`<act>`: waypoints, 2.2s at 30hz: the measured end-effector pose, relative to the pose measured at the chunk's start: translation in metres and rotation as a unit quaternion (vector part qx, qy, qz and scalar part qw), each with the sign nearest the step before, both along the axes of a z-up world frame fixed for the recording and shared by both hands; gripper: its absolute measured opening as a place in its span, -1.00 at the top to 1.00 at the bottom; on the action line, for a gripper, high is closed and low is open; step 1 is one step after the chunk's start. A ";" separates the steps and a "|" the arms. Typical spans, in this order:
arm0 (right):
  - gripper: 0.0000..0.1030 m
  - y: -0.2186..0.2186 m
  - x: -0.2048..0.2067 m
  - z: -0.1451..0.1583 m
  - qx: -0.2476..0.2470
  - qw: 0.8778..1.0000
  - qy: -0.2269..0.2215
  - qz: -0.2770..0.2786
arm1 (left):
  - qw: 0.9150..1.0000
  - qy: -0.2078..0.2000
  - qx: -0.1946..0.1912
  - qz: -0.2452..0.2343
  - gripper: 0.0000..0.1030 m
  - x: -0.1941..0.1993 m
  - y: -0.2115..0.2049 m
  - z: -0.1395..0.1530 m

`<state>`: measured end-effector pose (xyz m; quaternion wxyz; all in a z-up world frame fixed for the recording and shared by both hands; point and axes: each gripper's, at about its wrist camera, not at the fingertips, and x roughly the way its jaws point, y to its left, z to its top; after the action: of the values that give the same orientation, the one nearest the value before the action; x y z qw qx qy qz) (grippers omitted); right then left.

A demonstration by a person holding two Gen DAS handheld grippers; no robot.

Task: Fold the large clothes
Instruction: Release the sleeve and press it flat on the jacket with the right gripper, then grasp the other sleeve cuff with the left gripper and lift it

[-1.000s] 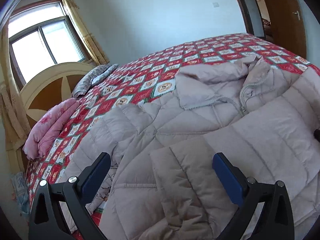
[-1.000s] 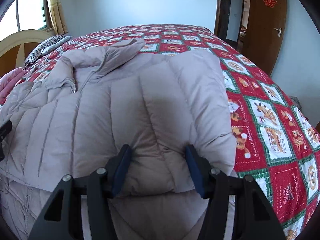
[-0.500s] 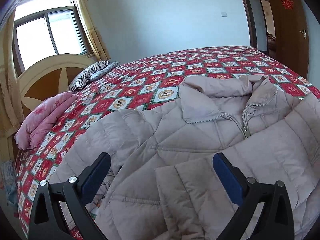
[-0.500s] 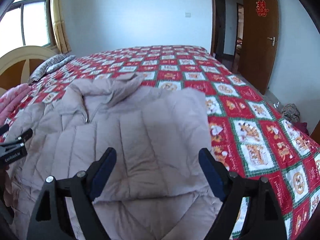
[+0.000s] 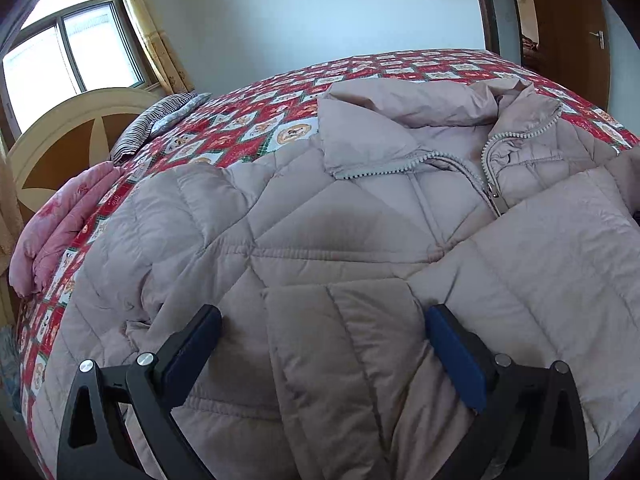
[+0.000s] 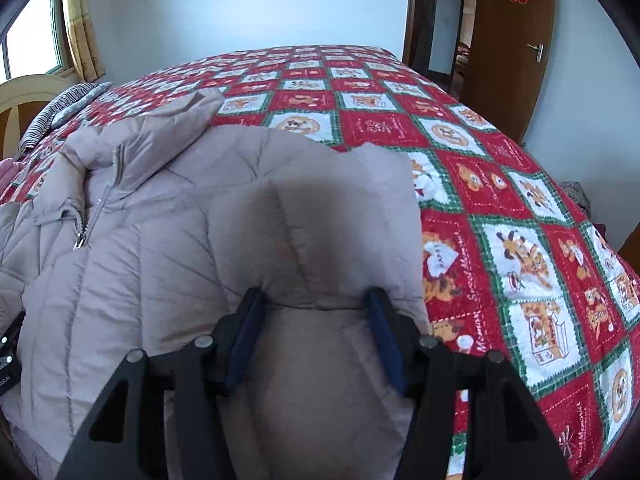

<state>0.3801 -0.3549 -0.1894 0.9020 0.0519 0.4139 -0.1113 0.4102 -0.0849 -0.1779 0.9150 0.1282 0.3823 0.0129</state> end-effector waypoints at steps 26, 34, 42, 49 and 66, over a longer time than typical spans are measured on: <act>-0.64 0.085 -0.025 0.002 0.003 0.997 0.003 0.076 | 1.000 0.006 -0.026 0.002 -0.98 0.002 0.006 -0.002; -0.69 0.091 -0.022 -0.008 -0.017 0.997 0.018 0.075 | 1.000 0.006 -0.026 0.002 -0.98 0.002 0.006 -0.002; -0.72 0.094 -0.021 -0.012 -0.033 0.997 0.022 0.071 | 0.999 0.018 -0.045 -0.003 -0.98 0.005 0.015 0.002; -0.73 0.093 -0.021 -0.012 -0.032 0.997 0.020 0.071 | 0.999 -0.004 -0.041 0.014 -0.98 -0.009 0.046 0.029; -0.74 0.093 -0.024 -0.010 -0.030 0.997 0.012 0.071 | 0.974 -0.021 0.052 0.218 -0.98 -0.090 0.305 0.042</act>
<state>0.3557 -0.2622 -0.1992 0.9040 -0.0062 0.4233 -0.0600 0.3203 0.2197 -0.1361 0.8901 0.0884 0.3806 0.2346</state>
